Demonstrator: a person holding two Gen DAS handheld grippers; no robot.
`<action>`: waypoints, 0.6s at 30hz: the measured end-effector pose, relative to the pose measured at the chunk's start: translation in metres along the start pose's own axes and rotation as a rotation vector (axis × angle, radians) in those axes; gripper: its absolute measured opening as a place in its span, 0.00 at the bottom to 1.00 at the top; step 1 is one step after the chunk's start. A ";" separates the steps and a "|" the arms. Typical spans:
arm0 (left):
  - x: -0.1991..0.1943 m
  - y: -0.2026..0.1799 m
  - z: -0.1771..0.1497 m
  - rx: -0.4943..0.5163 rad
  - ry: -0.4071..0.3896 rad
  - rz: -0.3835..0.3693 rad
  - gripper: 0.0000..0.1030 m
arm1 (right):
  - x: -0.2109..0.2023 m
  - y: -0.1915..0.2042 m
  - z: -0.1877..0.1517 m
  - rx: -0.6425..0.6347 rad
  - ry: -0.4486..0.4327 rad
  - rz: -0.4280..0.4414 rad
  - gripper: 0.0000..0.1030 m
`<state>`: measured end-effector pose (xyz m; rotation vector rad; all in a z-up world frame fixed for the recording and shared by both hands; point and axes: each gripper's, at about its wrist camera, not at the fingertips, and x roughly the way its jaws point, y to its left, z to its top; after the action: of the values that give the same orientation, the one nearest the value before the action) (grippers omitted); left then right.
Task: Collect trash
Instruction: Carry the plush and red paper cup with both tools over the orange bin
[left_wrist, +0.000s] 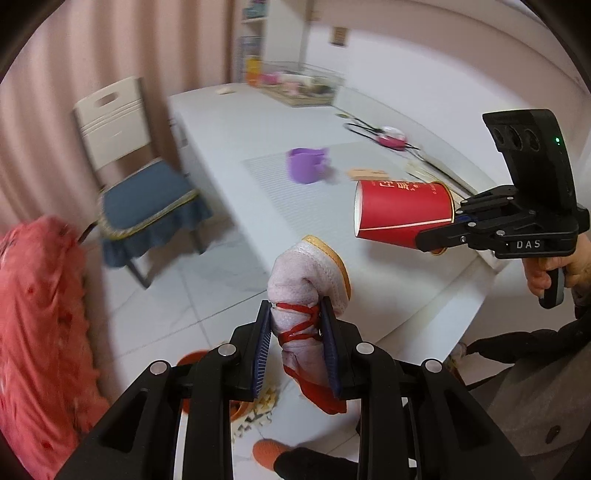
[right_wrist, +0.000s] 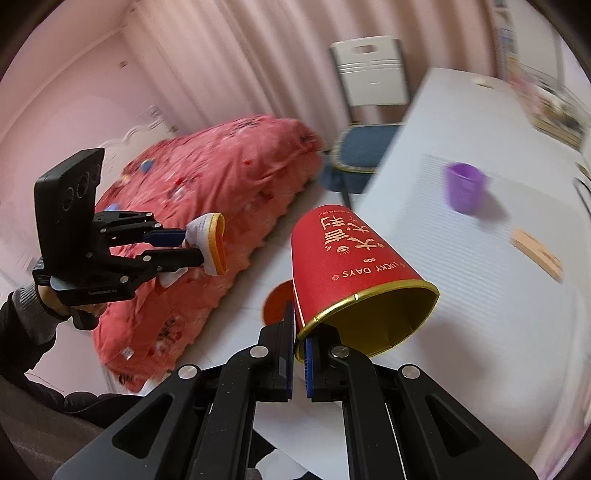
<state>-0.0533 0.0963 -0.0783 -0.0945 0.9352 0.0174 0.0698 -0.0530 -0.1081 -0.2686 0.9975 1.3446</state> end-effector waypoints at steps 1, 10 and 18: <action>-0.004 0.007 -0.005 -0.019 -0.002 0.015 0.27 | 0.006 0.009 0.004 -0.017 0.008 0.016 0.05; -0.026 0.065 -0.046 -0.168 0.001 0.091 0.27 | 0.078 0.082 0.041 -0.145 0.084 0.121 0.05; -0.016 0.118 -0.070 -0.247 0.034 0.101 0.27 | 0.154 0.114 0.065 -0.152 0.148 0.142 0.05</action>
<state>-0.1252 0.2082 -0.1155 -0.2769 0.9679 0.2257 -0.0175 0.1263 -0.1396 -0.4228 1.0545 1.5507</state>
